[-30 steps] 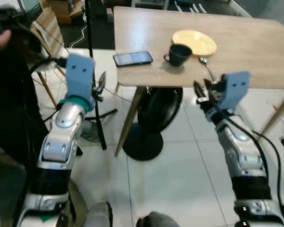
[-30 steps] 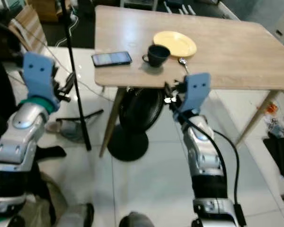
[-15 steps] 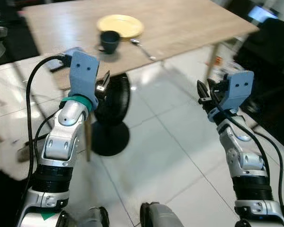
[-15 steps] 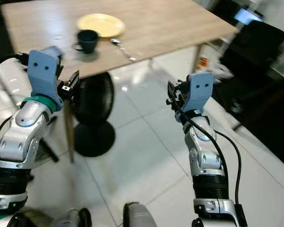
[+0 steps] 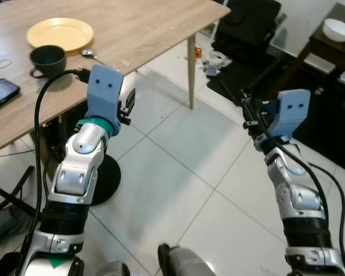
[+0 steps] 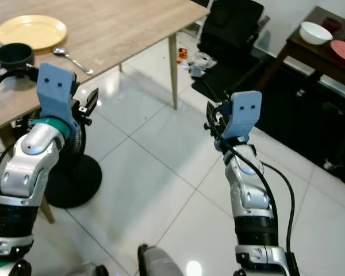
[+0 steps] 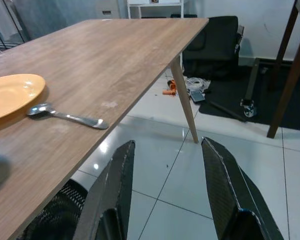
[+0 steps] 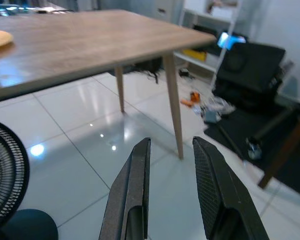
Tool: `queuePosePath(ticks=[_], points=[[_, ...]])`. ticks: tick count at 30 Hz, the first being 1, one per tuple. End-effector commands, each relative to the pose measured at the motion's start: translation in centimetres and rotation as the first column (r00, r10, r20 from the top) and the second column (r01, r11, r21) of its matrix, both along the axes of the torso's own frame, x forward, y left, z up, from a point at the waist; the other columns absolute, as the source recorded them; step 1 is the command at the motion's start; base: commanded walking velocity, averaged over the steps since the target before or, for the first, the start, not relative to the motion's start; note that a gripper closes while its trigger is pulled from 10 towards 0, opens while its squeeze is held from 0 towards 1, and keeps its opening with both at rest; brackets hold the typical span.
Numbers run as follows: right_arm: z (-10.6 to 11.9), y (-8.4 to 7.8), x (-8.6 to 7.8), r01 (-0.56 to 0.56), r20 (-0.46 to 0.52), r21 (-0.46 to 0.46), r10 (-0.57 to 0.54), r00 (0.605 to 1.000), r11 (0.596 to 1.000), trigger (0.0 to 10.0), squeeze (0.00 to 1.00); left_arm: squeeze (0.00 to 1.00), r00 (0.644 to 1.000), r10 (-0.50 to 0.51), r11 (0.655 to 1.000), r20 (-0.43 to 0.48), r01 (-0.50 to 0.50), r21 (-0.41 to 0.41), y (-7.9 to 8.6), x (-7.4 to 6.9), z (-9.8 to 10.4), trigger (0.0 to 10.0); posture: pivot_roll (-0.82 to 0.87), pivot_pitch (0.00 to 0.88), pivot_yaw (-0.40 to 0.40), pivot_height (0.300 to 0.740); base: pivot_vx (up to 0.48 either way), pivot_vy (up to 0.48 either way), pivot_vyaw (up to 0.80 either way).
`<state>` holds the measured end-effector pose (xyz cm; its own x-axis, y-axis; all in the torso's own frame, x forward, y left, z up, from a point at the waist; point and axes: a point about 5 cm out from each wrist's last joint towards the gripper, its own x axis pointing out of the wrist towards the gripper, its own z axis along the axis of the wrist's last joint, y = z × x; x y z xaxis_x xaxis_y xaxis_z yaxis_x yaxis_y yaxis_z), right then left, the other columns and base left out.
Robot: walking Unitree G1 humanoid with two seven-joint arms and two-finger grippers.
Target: Setting the table
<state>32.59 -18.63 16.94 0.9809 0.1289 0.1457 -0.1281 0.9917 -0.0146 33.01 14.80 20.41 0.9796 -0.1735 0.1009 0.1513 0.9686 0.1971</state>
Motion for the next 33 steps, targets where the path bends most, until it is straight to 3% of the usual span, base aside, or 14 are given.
queuePosePath(ticks=[1,27,33], points=[[-0.4,-0.5,-0.2,0.022,-0.018,0.001,-0.022,1.000,1.000,10.0,0.00,0.00,1.000,-0.011,1.000,-0.016,0.011,0.006,-0.4,-0.1,-0.3,10.0,0.03,0.013,-0.023,0.740,0.000,0.000,-0.80],[-0.5,-0.7,-0.3,0.036,-0.024,0.005,-0.036,0.999,0.999,10.0,0.00,0.00,1.000,-0.013,1.000,-0.018,0.013,0.012,-0.4,0.1,-0.3,10.0,0.03,0.016,-0.017,0.740,0.000,0.000,-0.80],[-1.7,-0.9,-0.7,0.065,-0.057,0.004,-0.064,0.996,0.998,10.0,0.00,0.00,0.995,-0.004,0.998,-0.099,0.010,0.060,0.3,-0.5,-3.4,10.0,0.03,0.019,-0.012,0.740,0.000,0.000,-0.80]])
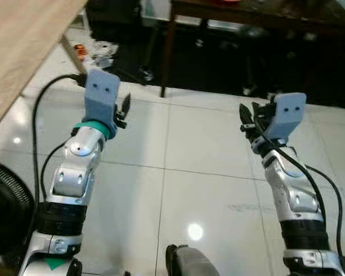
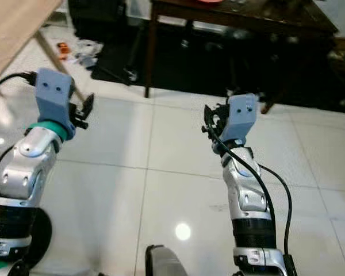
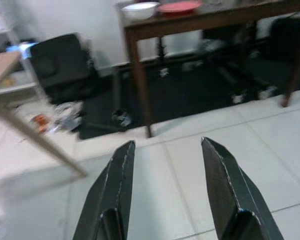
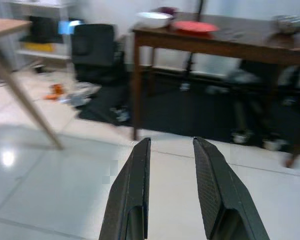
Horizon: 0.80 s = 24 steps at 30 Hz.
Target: Setting the table
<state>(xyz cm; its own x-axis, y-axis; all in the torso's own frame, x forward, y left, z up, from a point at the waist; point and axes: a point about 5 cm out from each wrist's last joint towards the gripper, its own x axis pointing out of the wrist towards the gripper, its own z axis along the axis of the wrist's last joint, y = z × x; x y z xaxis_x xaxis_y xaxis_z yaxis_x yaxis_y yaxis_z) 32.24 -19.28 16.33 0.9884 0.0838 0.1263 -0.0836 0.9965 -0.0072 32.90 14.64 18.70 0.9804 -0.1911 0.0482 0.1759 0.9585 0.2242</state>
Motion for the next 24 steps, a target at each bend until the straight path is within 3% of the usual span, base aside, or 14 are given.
queuePosePath(ticks=[1,5,7,24], points=[[-1.1,-0.3,-0.4,0.020,-0.036,0.001,-0.019,0.999,1.000,10.0,0.00,0.00,0.999,0.009,1.000,-0.052,-0.008,0.025,0.4,-0.3,-1.7,10.0,0.03,0.019,-0.012,0.740,0.000,0.000,-0.80],[-2.7,-0.1,-1.0,0.044,-0.082,-0.007,-0.044,0.996,0.999,10.0,0.00,0.00,0.993,0.008,1.000,-0.118,-0.004,0.031,0.5,-1.5,-4.5,10.0,0.02,0.021,-0.012,0.740,0.000,0.000,-0.80],[-3.2,0.0,-1.3,0.051,-0.094,-0.006,-0.051,0.994,0.999,10.0,0.00,0.00,0.992,0.006,1.000,-0.125,-0.003,0.027,0.4,-1.7,-4.8,10.0,0.02,0.021,-0.013,0.740,0.000,0.000,-0.80],[-3.2,-0.4,-1.6,0.110,-0.091,-0.011,-0.110,0.990,0.994,10.0,0.00,0.00,0.995,0.019,0.999,-0.098,-0.015,0.032,-0.2,-0.5,-4.8,10.0,-0.04,0.006,-0.006,0.740,0.000,0.000,-0.80]])
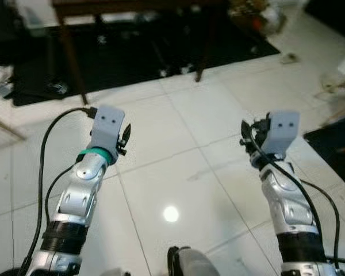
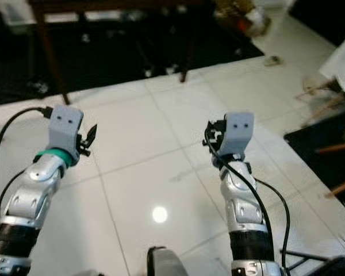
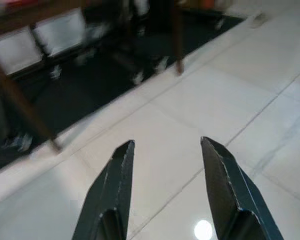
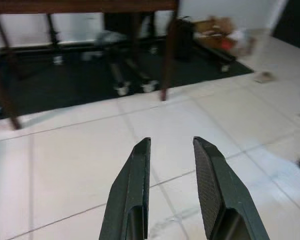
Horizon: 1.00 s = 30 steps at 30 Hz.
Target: Setting the table
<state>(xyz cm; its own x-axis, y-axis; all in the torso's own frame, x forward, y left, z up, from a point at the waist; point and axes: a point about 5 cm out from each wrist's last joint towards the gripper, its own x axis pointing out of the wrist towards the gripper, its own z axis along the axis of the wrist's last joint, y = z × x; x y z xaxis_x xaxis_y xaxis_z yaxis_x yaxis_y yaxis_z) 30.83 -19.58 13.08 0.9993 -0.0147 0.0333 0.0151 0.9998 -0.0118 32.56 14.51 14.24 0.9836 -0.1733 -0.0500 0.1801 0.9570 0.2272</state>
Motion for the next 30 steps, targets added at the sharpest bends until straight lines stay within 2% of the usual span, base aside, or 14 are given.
queuePosePath(ticks=[1,15,17,26,30], points=[[0.1,0.0,-0.3,0.015,0.006,0.004,-0.015,1.000,1.000,10.0,0.00,0.00,1.000,-0.004,1.000,0.001,0.004,0.011,-0.1,0.0,-0.3,10.0,-0.04,0.003,-0.002,0.740,0.000,0.000,-0.76],[0.6,1.1,-0.4,0.010,0.043,0.004,-0.010,0.999,1.000,10.0,0.00,0.00,1.000,-0.007,1.000,0.027,0.007,0.004,-0.6,0.6,-0.1,10.0,-0.07,0.000,0.003,0.740,0.000,0.000,-0.05],[0.8,1.1,-0.4,0.007,0.053,-0.002,-0.007,0.999,1.000,10.0,0.00,0.06,0.999,0.007,1.000,0.053,-0.008,0.017,-0.8,0.9,-0.2,10.0,-0.07,0.000,-0.004,0.740,0.426,0.000,0.00],[0.9,0.5,-0.4,0.047,0.052,0.005,-0.047,0.998,0.999,10.0,0.00,0.04,0.998,-0.026,0.999,0.062,0.024,0.026,-1.6,0.9,-0.3,10.0,-0.08,0.000,0.000,0.740,0.480,0.000,0.00],[0.6,0.2,-0.7,0.063,0.043,0.008,-0.064,0.997,0.998,10.0,0.00,0.04,0.997,-0.047,0.998,0.061,0.045,0.037,-1.7,1.0,-0.4,10.0,-0.09,0.000,0.012,0.740,0.480,0.000,-0.80]])
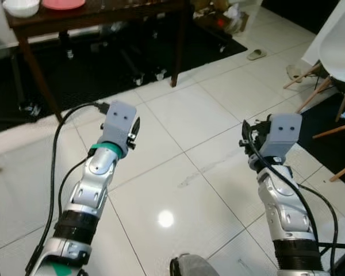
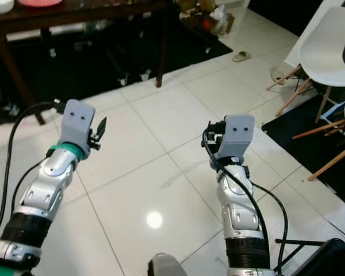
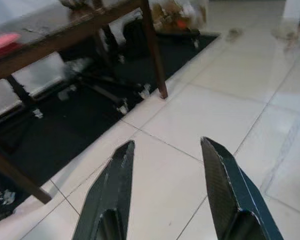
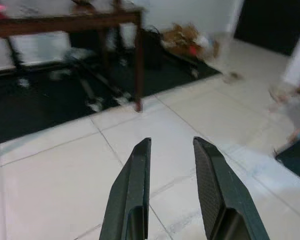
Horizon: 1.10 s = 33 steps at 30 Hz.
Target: Setting the table
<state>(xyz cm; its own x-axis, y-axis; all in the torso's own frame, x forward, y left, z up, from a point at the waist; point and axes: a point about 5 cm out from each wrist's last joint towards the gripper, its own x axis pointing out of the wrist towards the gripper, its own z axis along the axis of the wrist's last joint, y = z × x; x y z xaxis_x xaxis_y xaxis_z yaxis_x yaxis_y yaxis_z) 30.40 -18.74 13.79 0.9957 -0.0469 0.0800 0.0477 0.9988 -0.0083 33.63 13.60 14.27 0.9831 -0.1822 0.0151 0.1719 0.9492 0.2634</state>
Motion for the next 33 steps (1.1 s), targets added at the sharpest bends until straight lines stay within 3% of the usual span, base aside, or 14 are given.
queuePosePath(ticks=[1,33], points=[[-0.08,-0.62,-0.22,0.031,-0.003,0.005,-0.031,1.000,0.999,10.0,0.00,0.04,0.999,-0.036,0.999,-0.010,0.036,0.012,-0.81,-0.03,-0.39,10.0,-0.09,0.000,0.012,0.740,0.480,0.000,-0.80],[-0.08,-1.20,-0.37,0.053,-0.012,0.002,-0.053,0.999,0.999,10.0,0.00,0.05,0.995,-0.094,0.995,0.013,0.094,0.012,-1.81,0.69,-0.46,10.0,-0.12,0.000,0.024,0.740,0.420,0.000,-0.80]])
